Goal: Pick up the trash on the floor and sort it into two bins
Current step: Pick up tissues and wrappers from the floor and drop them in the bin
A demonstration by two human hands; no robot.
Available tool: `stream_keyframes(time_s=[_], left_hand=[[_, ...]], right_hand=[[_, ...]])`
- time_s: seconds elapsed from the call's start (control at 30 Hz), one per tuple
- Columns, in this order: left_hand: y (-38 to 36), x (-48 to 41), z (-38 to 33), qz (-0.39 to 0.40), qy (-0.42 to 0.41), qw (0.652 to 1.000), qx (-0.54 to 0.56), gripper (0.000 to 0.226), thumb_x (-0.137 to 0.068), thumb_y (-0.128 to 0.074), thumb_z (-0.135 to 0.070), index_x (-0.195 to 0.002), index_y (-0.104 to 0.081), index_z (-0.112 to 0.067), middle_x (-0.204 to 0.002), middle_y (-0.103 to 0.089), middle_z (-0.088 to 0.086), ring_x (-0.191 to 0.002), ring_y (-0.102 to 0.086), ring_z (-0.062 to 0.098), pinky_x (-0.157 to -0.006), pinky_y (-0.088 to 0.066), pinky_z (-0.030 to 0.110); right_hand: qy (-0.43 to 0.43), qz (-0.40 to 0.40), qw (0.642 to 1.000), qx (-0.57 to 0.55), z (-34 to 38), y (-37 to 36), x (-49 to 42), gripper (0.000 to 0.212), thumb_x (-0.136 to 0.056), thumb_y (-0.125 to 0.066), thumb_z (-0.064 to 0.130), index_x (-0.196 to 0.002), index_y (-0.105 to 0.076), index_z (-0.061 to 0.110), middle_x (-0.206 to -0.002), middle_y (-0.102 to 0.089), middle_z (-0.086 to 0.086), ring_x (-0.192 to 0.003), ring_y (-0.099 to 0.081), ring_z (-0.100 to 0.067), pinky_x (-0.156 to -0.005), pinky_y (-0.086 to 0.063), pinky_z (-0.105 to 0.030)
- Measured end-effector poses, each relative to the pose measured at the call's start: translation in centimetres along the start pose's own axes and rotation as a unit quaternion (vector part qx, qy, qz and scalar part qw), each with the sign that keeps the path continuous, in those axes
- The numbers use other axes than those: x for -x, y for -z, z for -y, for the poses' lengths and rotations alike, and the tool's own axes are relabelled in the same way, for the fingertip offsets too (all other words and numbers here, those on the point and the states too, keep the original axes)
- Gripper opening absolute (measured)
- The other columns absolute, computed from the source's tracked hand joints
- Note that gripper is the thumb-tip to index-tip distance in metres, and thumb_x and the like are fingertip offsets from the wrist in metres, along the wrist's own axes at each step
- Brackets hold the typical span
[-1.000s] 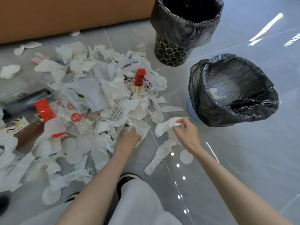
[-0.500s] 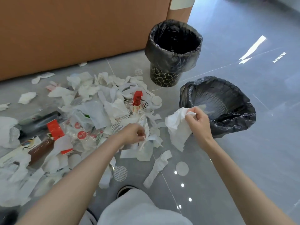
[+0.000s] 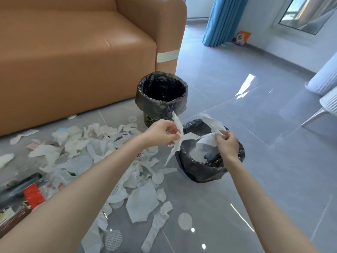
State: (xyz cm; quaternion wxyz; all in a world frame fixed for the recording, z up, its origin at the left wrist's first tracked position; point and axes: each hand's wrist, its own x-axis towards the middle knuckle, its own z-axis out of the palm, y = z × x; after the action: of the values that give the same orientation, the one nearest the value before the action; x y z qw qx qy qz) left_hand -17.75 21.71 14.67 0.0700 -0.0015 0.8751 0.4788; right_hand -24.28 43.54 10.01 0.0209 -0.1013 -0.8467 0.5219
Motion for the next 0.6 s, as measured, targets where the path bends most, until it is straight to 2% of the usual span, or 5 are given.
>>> stream_keyframes(time_s=[0.17, 0.33, 0.43, 0.53, 0.6], left_hand=[[-2.5, -3.3, -3.9, -0.019, -0.044, 0.998, 0.033, 0.012, -0.087, -0.063, -0.016, -0.077, -0.058, -0.018, -0.086, -0.061, -0.001, -0.077, -0.067, 0.019, -0.078, -0.058, 0.035], [-5.8, -5.9, -4.2, -0.105, -0.002, 0.985, 0.137, 0.011, -0.088, -0.061, -0.012, -0.097, -0.063, -0.005, -0.082, -0.058, 0.000, -0.074, -0.064, 0.019, -0.076, -0.059, 0.038], [-7.2, -6.1, -3.0, -0.083, 0.037, 0.992, 0.085, 0.028, -0.088, -0.060, -0.014, -0.115, -0.060, -0.008, -0.107, -0.065, 0.007, -0.097, -0.062, 0.023, -0.088, -0.052, 0.035], [-7.5, -5.5, -1.3, 0.037, 0.070, 0.996, 0.031, 0.060, -0.088, -0.060, -0.018, -0.142, -0.035, -0.011, -0.143, -0.044, 0.007, -0.129, -0.044, 0.021, -0.105, -0.037, 0.032], [-7.2, -5.2, -0.5, 0.066, 0.071, 0.995, 0.008, 0.065, -0.090, -0.058, -0.021, -0.147, -0.028, -0.012, -0.150, -0.035, 0.006, -0.138, -0.034, 0.018, -0.111, -0.029, 0.031]], right_hand=[[-0.035, 0.151, 0.978, 0.138, -1.9, 1.7, -0.4, 0.053, -0.091, -0.053, 0.021, -0.140, -0.033, 0.020, -0.112, -0.059, -0.006, -0.091, -0.055, -0.023, -0.071, -0.043, -0.033], [-0.048, 0.139, 0.963, 0.228, -4.6, 2.6, -0.7, 0.044, -0.089, -0.050, 0.024, -0.132, -0.045, 0.020, -0.125, -0.059, -0.004, -0.111, -0.054, -0.025, -0.091, -0.047, -0.039], [-0.044, 0.142, 0.959, 0.241, -5.8, 2.5, -0.2, 0.041, -0.086, -0.050, 0.018, -0.127, -0.051, 0.018, -0.125, -0.061, -0.005, -0.118, -0.053, -0.026, -0.096, -0.046, -0.043], [-0.048, 0.135, 0.963, 0.226, -6.6, 2.0, 0.2, 0.040, -0.085, -0.049, 0.014, -0.125, -0.053, 0.017, -0.123, -0.061, -0.005, -0.115, -0.054, -0.026, -0.094, -0.048, -0.042], [-0.030, 0.113, 0.966, 0.231, -6.7, 1.6, 0.4, 0.040, -0.085, -0.050, 0.014, -0.126, -0.053, 0.017, -0.123, -0.061, -0.006, -0.113, -0.055, -0.027, -0.093, -0.048, -0.040]])
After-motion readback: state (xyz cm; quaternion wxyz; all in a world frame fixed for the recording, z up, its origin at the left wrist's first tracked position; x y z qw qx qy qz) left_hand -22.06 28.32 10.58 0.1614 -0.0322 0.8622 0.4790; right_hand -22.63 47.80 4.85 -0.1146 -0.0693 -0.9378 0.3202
